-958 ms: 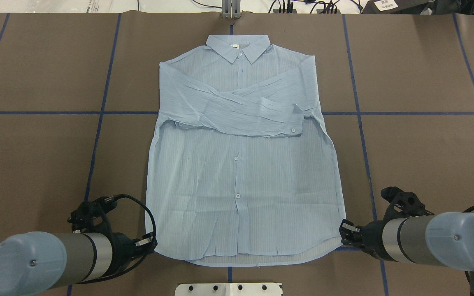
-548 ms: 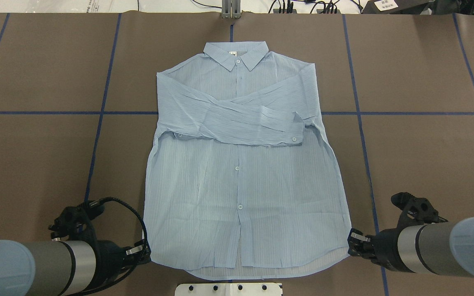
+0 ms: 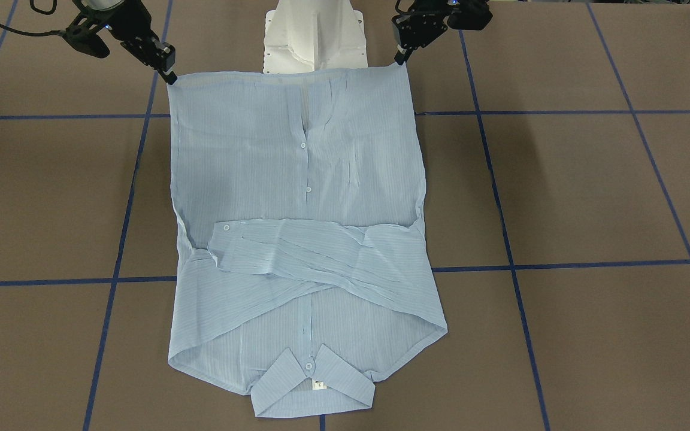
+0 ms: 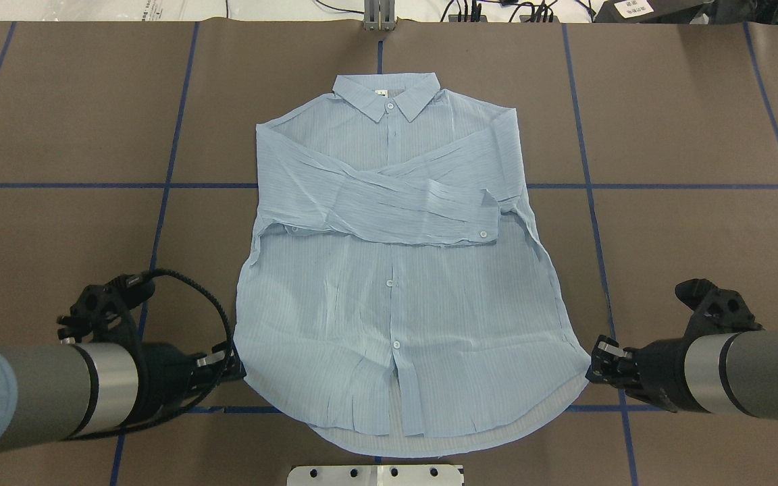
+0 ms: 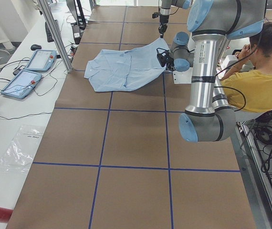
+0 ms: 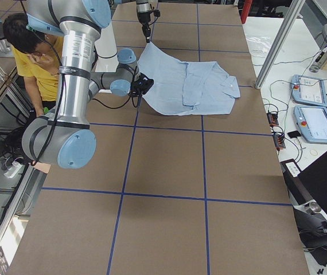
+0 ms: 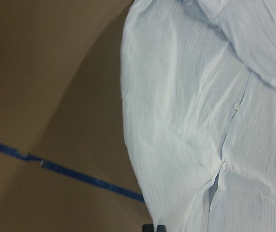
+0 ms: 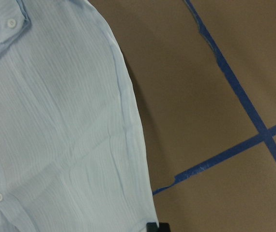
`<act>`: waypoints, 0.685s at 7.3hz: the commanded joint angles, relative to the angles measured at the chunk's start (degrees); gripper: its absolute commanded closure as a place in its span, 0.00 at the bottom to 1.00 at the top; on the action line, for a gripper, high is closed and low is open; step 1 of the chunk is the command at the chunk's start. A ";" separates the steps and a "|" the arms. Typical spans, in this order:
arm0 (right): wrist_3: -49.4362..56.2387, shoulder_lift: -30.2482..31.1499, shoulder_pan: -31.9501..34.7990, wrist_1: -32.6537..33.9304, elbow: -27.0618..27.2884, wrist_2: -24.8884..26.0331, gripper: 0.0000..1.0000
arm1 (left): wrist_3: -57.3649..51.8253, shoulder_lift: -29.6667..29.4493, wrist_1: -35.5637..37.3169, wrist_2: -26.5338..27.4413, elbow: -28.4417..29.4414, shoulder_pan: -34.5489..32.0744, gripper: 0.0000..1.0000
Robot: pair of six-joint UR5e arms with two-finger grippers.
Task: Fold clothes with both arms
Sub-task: 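Lift the hem with both grippers and fold it toward the collar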
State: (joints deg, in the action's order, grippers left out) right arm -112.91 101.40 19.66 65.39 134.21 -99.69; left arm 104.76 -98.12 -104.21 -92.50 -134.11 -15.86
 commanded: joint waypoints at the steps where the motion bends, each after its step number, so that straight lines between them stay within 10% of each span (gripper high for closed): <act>1: 0.23 -5.74 7.81 0.35 -5.15 -0.06 1.00 | -6.39 -6.19 0.06 -2.49 7.60 -9.50 1.00; 5: 3.20 -22.74 18.99 14.71 -14.01 -1.03 1.00 | -11.77 -7.34 0.76 -5.50 11.83 -20.52 1.00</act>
State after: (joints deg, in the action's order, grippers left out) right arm -111.22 87.10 35.65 73.76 125.11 -100.72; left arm 93.77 -104.66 -103.48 -97.83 -124.59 -34.34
